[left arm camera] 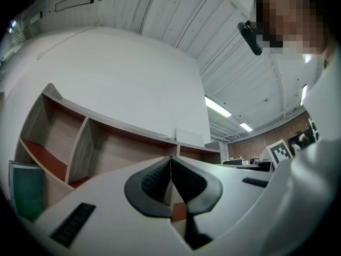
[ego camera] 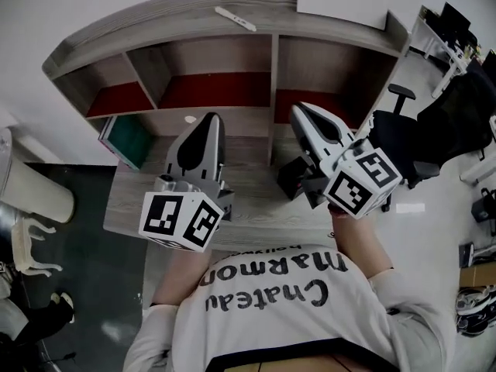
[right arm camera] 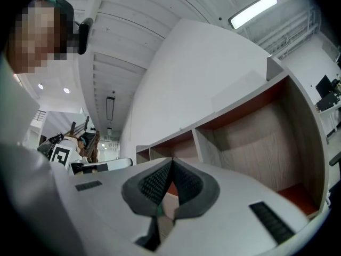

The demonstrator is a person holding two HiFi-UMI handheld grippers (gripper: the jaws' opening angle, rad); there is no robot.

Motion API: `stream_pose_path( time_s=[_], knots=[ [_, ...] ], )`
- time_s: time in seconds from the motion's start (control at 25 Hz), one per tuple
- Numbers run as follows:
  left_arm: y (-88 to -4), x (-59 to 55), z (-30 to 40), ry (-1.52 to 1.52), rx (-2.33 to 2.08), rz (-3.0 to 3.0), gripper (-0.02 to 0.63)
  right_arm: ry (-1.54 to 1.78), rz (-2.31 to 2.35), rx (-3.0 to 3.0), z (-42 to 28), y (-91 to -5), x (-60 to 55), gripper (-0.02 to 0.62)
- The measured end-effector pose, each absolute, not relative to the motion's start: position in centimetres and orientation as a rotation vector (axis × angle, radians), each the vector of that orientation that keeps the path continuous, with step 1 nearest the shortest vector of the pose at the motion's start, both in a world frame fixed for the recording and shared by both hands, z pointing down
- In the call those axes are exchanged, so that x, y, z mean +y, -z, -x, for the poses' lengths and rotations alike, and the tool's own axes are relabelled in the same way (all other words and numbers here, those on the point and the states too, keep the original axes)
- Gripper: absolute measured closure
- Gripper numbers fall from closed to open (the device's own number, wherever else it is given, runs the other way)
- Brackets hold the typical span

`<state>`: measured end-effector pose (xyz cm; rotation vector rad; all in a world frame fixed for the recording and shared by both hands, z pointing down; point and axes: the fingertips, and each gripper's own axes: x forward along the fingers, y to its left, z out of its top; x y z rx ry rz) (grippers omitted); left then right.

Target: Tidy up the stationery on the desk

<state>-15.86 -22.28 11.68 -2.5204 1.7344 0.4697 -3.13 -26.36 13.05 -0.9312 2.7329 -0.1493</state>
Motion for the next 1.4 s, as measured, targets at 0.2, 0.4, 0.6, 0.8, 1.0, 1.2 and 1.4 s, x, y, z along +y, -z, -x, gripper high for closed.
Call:
stream_pose_path(
  time_s=[0.2, 0.4, 0.6, 0.8, 1.0, 1.2, 1.4],
  knots=[
    [-11.8, -23.0, 17.9, -0.434, 1.604, 2.604, 0.589, 0.127, 1.001, 2.665, 5.2, -11.5, -26.7, 0.584],
    [-12.0, -23.4, 20.0, -0.412, 1.507, 2.658, 0.589, 0.010, 1.079, 2.627, 6.8, -9.3, -27.2, 0.584],
    [-12.5, -25.0, 22.1, -0.366, 1.468, 2.691, 0.589, -0.118, 1.197, 2.618, 8.2, -6.8, -28.4, 0.584],
    [-13.4, -26.5, 23.2, -0.355, 1.442, 2.758, 0.589, -0.254, 1.335, 2.609, 8.7, -3.9, -30.0, 0.584],
    [-14.3, -27.1, 23.6, -0.349, 1.410, 2.808, 0.589, -0.182, 1.401, 2.549, 7.6, -3.0, -31.9, 0.584],
    [-14.7, -27.5, 24.5, -0.371, 1.403, 2.822, 0.589, -0.118, 1.397, 2.512, 7.4, -1.7, -33.5, 0.574],
    [-14.7, -28.0, 25.1, -0.401, 1.393, 2.830, 0.589, -0.086, 1.391, 2.534, 8.5, -1.6, -34.9, 0.514]
  ],
)
